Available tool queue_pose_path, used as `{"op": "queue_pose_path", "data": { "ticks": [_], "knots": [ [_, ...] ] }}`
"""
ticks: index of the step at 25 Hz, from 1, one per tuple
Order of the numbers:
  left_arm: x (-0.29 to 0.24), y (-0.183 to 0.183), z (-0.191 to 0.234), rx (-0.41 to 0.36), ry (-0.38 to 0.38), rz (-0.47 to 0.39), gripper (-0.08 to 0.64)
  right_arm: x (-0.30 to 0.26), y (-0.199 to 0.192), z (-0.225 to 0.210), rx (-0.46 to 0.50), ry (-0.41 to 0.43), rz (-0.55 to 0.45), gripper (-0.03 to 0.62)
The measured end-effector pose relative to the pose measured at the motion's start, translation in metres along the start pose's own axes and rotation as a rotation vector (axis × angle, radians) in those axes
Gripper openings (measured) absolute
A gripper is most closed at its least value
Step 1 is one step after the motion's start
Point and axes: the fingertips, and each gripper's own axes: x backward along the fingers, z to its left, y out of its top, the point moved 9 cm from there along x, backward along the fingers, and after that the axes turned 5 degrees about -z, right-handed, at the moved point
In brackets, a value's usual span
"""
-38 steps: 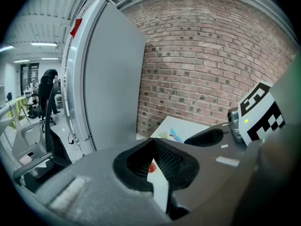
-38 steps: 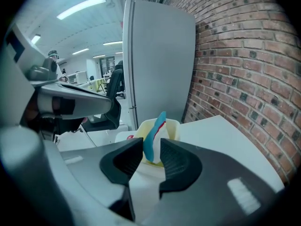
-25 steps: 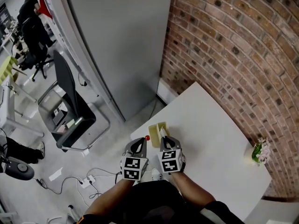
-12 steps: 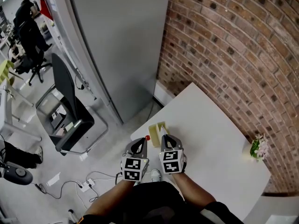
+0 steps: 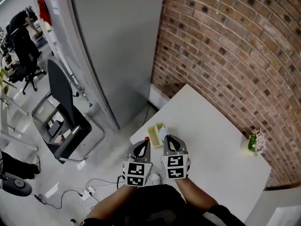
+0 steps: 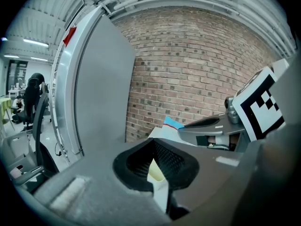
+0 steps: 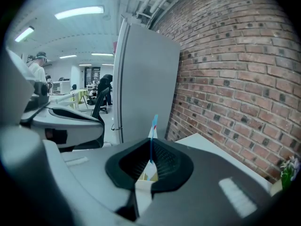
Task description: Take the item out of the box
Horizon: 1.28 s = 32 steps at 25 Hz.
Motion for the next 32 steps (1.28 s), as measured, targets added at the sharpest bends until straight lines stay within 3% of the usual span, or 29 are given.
{"op": "queue_pose_path", "data": {
  "ticks": [8,19,32],
  "knots": [
    [0.026,0.003,0.001,0.004,-0.049,-0.015,0.005,0.033,0.015,0.013,-0.020,-0.050,-0.049,0.011],
    [0.064,-0.007,0.003,0.041,-0.124,-0.043,0.005,0.076,0.010,0.049,-0.059,-0.097,-0.041,0.011],
    [0.087,-0.003,-0.044,-0.005,-0.172,-0.063,0.005,0.126,-0.011,0.042,-0.091,-0.102,-0.067,0.011]
  ]
}}
